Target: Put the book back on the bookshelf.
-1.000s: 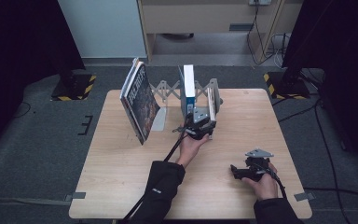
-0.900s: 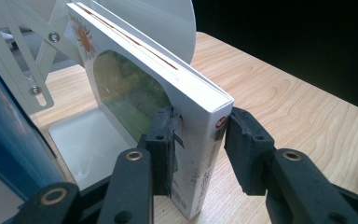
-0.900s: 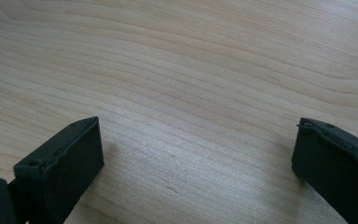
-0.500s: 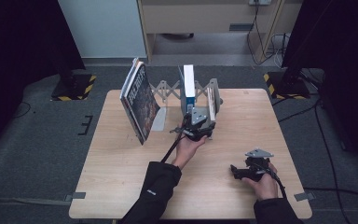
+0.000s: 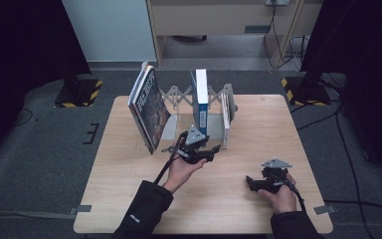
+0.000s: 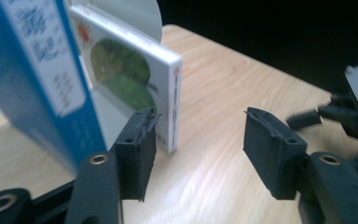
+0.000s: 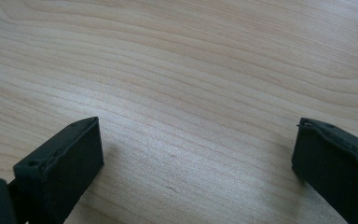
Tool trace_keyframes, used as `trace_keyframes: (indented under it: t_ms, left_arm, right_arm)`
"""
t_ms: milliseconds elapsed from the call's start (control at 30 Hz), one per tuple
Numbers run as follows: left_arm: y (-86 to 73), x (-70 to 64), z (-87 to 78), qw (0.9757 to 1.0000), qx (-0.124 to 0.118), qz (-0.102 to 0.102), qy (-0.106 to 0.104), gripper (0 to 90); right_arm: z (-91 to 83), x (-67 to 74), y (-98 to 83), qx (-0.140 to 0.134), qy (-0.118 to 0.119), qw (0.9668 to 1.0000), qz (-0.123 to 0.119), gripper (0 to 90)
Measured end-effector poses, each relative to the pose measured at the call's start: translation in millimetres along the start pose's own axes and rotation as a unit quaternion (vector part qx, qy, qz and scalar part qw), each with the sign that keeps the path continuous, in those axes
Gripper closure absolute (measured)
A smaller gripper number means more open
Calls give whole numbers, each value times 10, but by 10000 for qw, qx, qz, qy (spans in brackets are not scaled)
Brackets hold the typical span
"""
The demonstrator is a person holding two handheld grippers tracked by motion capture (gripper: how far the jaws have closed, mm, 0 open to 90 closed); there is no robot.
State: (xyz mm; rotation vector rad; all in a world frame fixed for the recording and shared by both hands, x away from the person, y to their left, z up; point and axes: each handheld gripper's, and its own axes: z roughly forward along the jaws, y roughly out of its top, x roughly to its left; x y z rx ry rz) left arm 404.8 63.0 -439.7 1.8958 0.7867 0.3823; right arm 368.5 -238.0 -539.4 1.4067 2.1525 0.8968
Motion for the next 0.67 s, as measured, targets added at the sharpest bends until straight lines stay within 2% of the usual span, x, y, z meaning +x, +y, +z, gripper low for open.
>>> trace_keyframes:
  t_ms: [233, 333, 500, 667]
  left_arm:
    - [-248, 57, -289, 9997, 241, 46, 16, 341]
    - [-365, 134, -417, 9994, 311, -113, 33, 319]
    - [-524, 302, -633, 9982, 471, -306, 198, 283]
    - [-734, 466, -877, 9958, 613, -581, 354, 248]
  right_arm:
    - [0, 2, 0, 1, -1, 10000, 8, 22]
    - [0, 2, 0, 0, -1, 10000, 13, 21]
    - [0, 2, 1, -1, 0, 10000, 20, 21]
    - [-7, 1, 0, -19, -36, 10000, 87, 40]
